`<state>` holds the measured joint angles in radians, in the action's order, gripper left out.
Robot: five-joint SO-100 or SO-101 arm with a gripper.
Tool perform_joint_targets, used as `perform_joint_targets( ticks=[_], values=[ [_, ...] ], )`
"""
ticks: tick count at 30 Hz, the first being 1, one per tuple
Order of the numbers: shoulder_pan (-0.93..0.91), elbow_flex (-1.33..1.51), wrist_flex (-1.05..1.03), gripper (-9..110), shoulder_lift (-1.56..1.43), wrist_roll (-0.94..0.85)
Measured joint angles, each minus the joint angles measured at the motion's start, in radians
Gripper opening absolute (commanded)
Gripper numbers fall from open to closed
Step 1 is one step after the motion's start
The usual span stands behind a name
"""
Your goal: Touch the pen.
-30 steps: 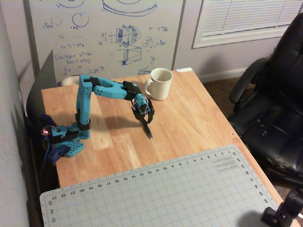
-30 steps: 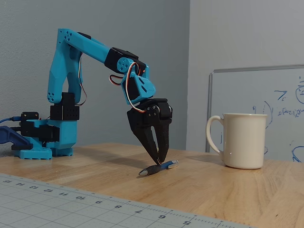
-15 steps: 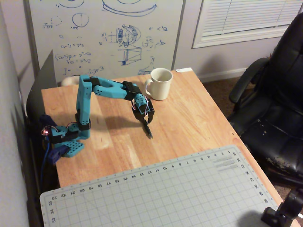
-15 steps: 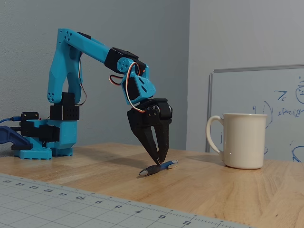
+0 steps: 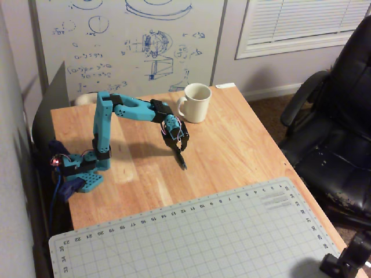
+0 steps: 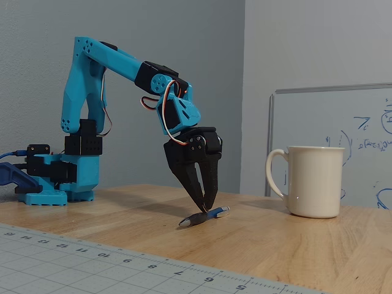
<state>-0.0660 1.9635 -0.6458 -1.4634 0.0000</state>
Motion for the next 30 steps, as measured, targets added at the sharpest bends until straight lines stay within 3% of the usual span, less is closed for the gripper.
perform_joint_targets(
  ticks=[30],
  values=[
    [0.000, -0.026, -0.147, 1, -0.080, 0.000]
  ],
)
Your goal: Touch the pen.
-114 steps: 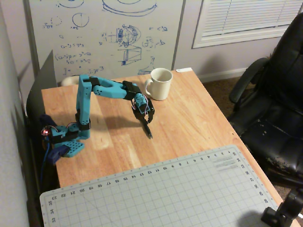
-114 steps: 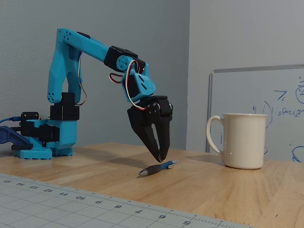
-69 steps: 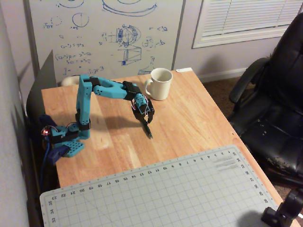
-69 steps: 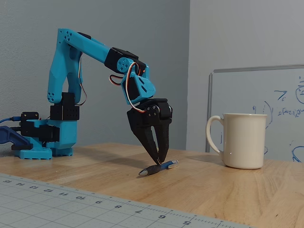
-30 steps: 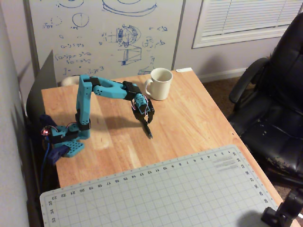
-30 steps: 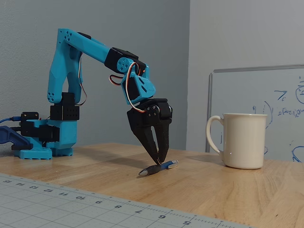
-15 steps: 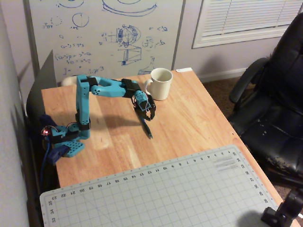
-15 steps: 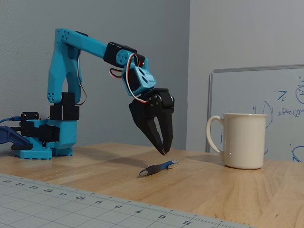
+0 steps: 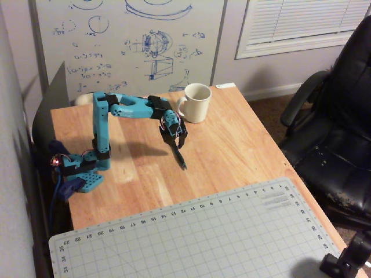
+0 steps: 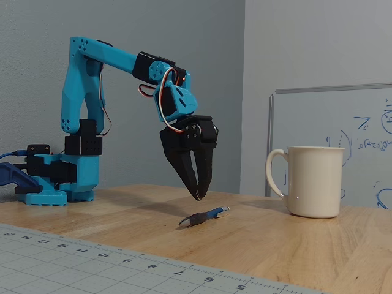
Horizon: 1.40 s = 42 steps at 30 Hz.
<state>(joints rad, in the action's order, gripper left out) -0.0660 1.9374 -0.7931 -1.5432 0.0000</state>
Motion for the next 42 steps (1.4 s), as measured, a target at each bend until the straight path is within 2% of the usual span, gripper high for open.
perform_joint_targets(
  ticks=[34, 42],
  values=[
    [0.000, 0.000, -0.002, 1, 0.000, 0.000],
    [0.000, -0.011, -0.002, 1, 0.077, 0.000]
  ],
)
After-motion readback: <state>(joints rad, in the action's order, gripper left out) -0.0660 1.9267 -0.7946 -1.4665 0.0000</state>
